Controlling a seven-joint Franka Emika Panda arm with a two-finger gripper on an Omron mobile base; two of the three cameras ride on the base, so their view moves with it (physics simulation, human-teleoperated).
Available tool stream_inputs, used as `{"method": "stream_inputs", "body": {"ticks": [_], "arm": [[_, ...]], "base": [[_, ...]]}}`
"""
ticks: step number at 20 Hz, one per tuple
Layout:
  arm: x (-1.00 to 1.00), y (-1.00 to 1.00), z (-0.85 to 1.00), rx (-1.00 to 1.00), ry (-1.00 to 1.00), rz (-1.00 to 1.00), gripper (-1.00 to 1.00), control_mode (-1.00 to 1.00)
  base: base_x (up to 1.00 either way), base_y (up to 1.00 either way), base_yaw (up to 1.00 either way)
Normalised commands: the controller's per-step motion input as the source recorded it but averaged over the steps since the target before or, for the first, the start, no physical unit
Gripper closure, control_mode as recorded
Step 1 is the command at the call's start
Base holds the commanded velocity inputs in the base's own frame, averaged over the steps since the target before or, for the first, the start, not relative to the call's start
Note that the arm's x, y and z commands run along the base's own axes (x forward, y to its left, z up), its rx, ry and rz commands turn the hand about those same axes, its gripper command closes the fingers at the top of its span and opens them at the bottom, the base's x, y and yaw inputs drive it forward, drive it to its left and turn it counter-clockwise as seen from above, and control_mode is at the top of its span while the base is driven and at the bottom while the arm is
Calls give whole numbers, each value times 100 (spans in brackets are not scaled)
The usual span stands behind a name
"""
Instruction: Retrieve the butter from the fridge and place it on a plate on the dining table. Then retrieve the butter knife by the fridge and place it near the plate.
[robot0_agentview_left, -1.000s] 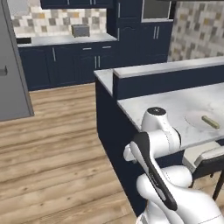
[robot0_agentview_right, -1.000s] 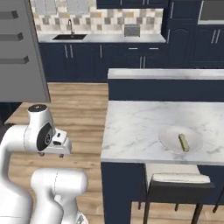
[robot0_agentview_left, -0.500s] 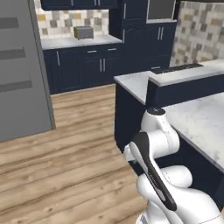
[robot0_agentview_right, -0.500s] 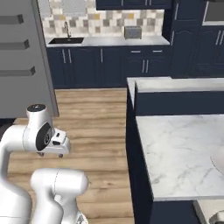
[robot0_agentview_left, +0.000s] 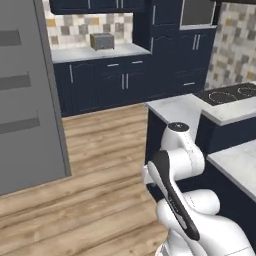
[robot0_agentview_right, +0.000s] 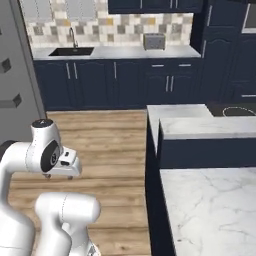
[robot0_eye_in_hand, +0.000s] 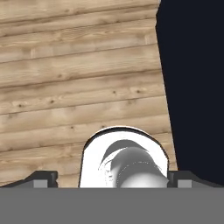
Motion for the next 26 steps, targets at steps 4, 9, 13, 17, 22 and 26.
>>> {"method": "stream_inputs", "body": {"ticks": [4, 9, 13, 17, 22, 26], "arm": [[0, 0, 0, 0, 0, 0, -100, 100], [0, 0, 0, 0, 0, 0, -100, 100], [0, 0, 0, 0, 0, 0, -100, 100], [0, 0, 0, 0, 0, 0, -100, 100], [0, 0, 0, 0, 0, 0, -100, 100], [0, 0, 0, 0, 0, 0, -100, 100]], "base": [[100, -19, 17], [100, -17, 21], [97, -38, 29], [98, 0, 24], [100, 0, 13], [100, 0, 3]]}}
